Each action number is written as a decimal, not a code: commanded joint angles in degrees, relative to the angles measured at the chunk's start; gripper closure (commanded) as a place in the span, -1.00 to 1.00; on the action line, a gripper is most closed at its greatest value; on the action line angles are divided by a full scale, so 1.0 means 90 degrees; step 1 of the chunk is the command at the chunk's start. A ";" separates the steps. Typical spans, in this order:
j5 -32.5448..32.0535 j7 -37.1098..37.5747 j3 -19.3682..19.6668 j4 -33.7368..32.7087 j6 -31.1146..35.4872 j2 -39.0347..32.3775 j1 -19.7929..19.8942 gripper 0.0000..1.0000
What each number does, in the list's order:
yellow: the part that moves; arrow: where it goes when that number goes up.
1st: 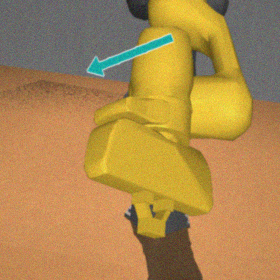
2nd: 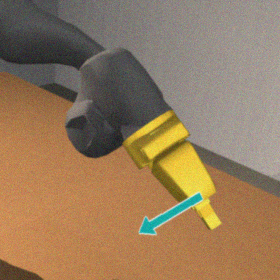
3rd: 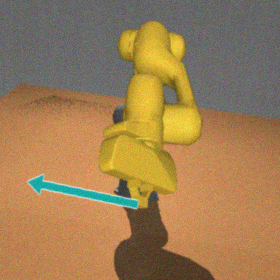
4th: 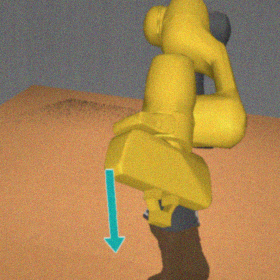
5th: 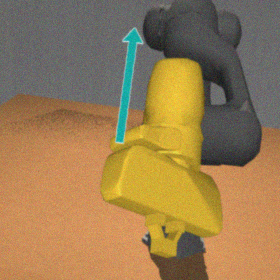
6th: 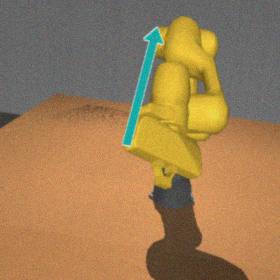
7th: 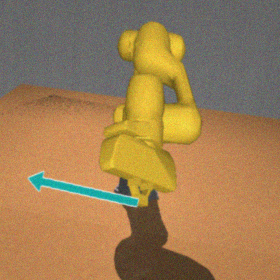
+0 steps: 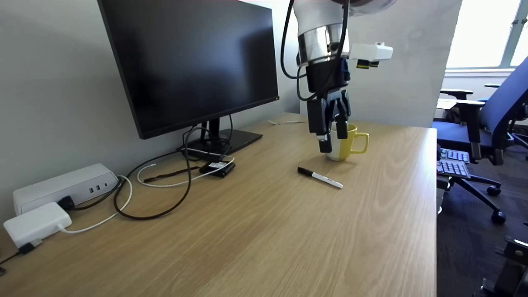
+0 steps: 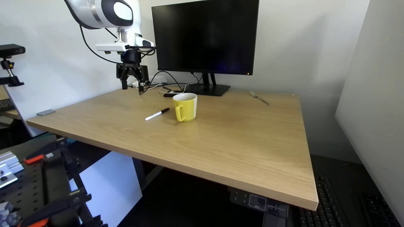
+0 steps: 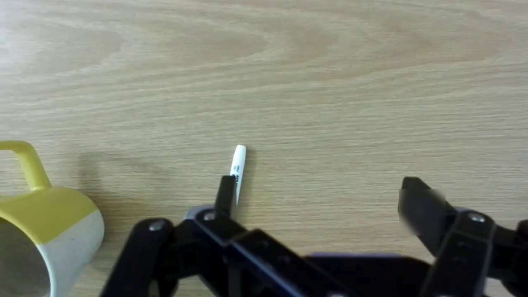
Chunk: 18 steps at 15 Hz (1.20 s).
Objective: Pick up the cup, move it to the right, pick up the pen from the table and put it in the cup.
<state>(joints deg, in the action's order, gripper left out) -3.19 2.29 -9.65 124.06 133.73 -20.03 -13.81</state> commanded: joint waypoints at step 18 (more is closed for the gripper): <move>-0.0283 -0.0634 0.0416 -0.2089 0.0724 -0.2337 0.0244 -1.00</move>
<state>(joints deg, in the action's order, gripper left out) -5.04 -2.34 -5.80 107.57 139.95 -39.02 -12.38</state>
